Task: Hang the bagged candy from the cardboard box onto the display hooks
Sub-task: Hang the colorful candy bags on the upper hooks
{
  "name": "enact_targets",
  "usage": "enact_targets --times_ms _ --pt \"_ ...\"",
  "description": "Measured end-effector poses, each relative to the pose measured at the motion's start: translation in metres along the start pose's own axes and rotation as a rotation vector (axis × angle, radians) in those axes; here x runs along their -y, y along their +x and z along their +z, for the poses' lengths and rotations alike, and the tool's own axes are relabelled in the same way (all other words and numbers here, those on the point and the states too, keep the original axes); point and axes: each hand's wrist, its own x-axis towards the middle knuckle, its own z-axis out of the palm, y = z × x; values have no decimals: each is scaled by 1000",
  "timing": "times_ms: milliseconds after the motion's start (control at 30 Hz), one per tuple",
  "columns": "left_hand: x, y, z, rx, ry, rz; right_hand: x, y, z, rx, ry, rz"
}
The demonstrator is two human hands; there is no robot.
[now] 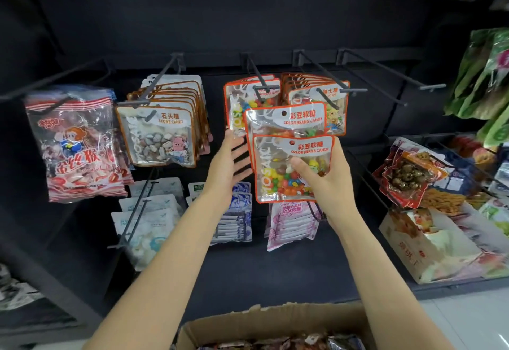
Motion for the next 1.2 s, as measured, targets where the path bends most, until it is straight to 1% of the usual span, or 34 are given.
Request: enact_targets --times_ms 67,100,167,267,333,433,533,600,667,733,800,867,933,967,1000,1067,1133,1167,1200 --pt "-2 -20 -1 51 -15 138 3 4 6 17 9 -32" --pt "-5 -24 -2 46 -8 203 4 6 11 27 18 -43" --pt "-12 -26 -5 -12 57 343 8 10 20 34 38 -52" --pt "-22 -21 -11 -53 272 570 13 15 31 17 46 -46" --pt "-25 -20 -13 -45 428 649 15 17 35 11 44 -35" --pt "-29 -24 -14 -70 489 667 13 18 37 32 57 11" --pt "-26 -25 -19 -71 497 617 8 18 36 44 70 40" --pt "-26 -21 -21 -32 487 586 6 20 35 19 74 52" --pt "-31 -12 -20 -26 508 558 5 22 34 -29 34 60" --pt "-35 8 -20 -64 593 549 4 24 31 -89 -26 59" --pt "-37 28 -18 -123 721 601 3 26 27 -129 -84 42" --pt "-37 45 -13 -175 868 667 6 25 23 -120 -84 24" --pt "-36 53 -6 -182 940 669 10 22 18 -68 -49 0" --pt "-35 53 -3 -172 908 652 13 21 16 -37 -35 -19" --pt "-33 47 -1 -172 826 621 18 20 15 -11 -12 -47" --pt "-31 23 -1 -185 565 564 26 22 15 14 46 -117" --pt "-28 -6 -6 -123 284 557 34 26 20 25 87 -171" --pt "-29 -20 -7 -68 210 569 37 30 24 25 86 -191" --pt "-29 -31 -8 -13 230 593 38 34 29 19 73 -202"
